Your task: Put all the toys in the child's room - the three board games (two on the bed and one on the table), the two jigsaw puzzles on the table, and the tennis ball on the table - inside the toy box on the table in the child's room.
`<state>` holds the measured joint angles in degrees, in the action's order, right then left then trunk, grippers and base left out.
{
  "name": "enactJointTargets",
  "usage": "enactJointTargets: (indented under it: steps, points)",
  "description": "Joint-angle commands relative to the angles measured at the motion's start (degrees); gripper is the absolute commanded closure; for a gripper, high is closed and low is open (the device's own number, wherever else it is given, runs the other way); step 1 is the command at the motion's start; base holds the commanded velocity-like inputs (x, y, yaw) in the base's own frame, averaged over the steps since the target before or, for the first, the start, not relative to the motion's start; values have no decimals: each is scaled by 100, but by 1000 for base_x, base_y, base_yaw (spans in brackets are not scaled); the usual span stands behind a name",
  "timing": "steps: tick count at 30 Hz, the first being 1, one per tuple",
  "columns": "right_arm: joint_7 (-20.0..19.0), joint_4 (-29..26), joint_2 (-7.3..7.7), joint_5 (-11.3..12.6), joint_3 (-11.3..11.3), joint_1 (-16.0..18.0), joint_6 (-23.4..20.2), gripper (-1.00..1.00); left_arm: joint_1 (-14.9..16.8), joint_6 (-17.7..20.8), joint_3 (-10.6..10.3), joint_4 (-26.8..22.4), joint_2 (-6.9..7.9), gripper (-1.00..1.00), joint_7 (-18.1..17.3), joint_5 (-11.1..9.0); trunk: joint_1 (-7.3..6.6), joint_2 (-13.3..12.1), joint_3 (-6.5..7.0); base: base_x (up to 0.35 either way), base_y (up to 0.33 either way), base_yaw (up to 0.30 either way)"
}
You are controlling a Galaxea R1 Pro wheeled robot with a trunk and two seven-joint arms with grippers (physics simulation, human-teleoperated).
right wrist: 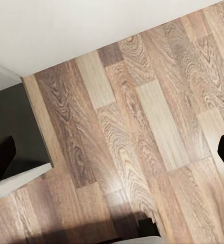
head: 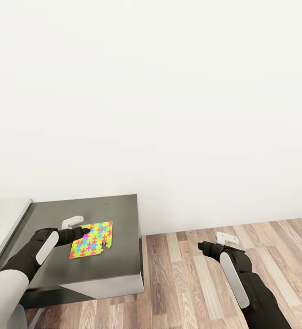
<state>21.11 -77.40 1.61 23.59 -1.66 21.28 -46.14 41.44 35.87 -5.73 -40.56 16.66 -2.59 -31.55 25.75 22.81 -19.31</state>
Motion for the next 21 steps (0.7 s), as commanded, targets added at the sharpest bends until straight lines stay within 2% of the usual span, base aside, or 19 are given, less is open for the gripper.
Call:
enactJointTargets:
  steps: [1,11,21]
  points:
    - [58,-9,6,58,-15,3,-12,-100,4,17,-15,-4,5,-100,-13,8,3,11,-13,0,0,0]
    - [48,-48,6,58,-23,-1,-9,-100,4,17,-15,-4,4,-100,-13,8,3,11,-22,0,0,0]
    - [-194,-65,9,58,-27,-1,-9,-100,4,17,-19,-4,4,-100,-13,8,3,11,-22,0,-8,0]
